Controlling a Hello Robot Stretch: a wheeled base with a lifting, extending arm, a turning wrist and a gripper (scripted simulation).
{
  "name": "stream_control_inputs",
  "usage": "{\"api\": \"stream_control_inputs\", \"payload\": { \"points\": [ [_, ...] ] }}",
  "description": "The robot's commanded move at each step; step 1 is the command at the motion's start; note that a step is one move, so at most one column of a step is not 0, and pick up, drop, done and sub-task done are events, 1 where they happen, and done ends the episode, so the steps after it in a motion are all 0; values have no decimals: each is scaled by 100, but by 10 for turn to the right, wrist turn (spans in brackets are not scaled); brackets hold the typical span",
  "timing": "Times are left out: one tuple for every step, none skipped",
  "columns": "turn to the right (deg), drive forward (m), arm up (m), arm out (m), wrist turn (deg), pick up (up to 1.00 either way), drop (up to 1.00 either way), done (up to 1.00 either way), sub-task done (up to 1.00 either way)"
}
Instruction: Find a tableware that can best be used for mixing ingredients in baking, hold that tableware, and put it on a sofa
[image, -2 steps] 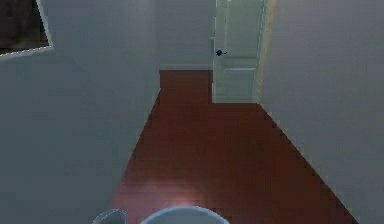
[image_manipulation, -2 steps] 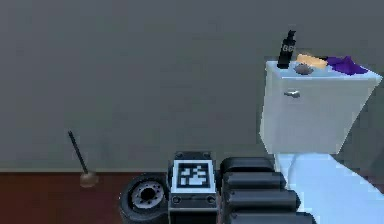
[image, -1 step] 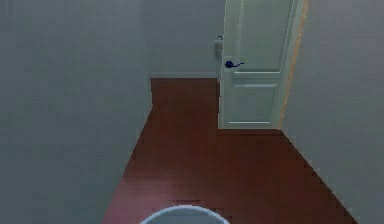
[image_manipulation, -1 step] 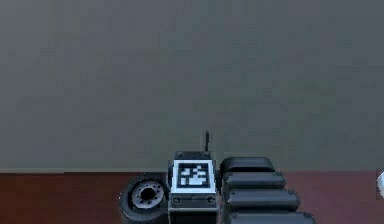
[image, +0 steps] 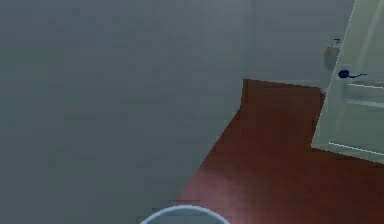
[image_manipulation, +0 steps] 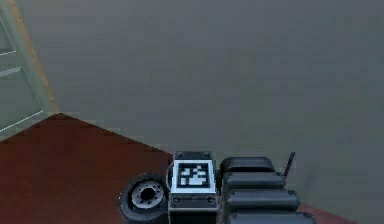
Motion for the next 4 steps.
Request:
{"api": "stream_control_inputs", "payload": {
  "points": [
    [0, 10, 0, 0, 0, 0, 0, 0, 0],
    [330, 0, 0, 0, 0, 0, 0, 0, 0],
    [0, 15, 0, 0, 0, 0, 0, 0, 0],
    [-90, 0, 0, 0, 0, 0, 0, 0, 0]
  ]
}}
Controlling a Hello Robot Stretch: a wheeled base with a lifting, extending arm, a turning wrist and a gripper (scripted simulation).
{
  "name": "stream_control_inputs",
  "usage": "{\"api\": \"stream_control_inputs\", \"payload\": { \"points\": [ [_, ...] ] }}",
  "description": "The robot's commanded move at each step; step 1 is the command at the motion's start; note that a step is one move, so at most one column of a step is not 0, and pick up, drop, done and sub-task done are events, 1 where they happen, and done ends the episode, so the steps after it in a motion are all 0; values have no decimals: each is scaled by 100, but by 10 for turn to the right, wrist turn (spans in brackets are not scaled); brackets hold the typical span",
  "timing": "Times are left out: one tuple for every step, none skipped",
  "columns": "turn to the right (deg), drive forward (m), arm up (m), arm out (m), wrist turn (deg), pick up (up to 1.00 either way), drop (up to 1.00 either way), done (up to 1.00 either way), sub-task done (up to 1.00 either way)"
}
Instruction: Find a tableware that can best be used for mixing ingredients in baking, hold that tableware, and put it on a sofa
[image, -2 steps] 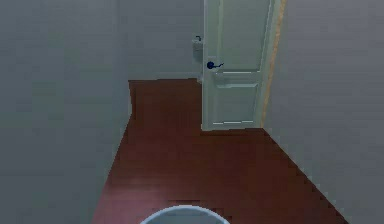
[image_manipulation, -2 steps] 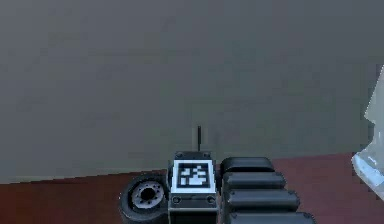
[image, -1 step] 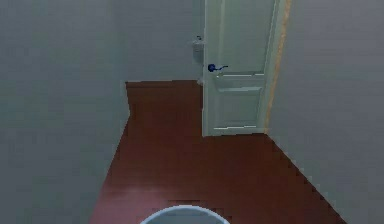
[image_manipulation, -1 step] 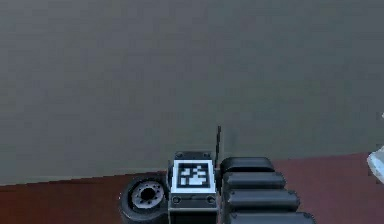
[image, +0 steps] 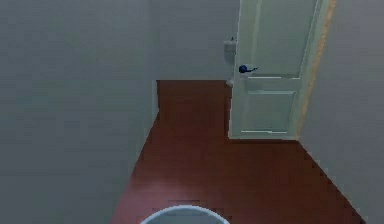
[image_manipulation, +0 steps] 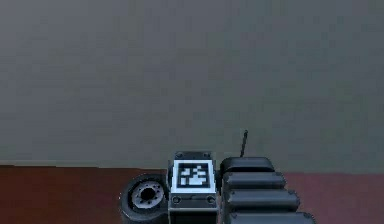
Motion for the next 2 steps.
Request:
{"api": "stream_control_inputs", "payload": {
  "points": [
    [0, 100, 0, 0, 0, 0, 0, 0, 0],
    [-30, 0, 0, 0, 0, 0, 0, 0, 0]
  ]
}}
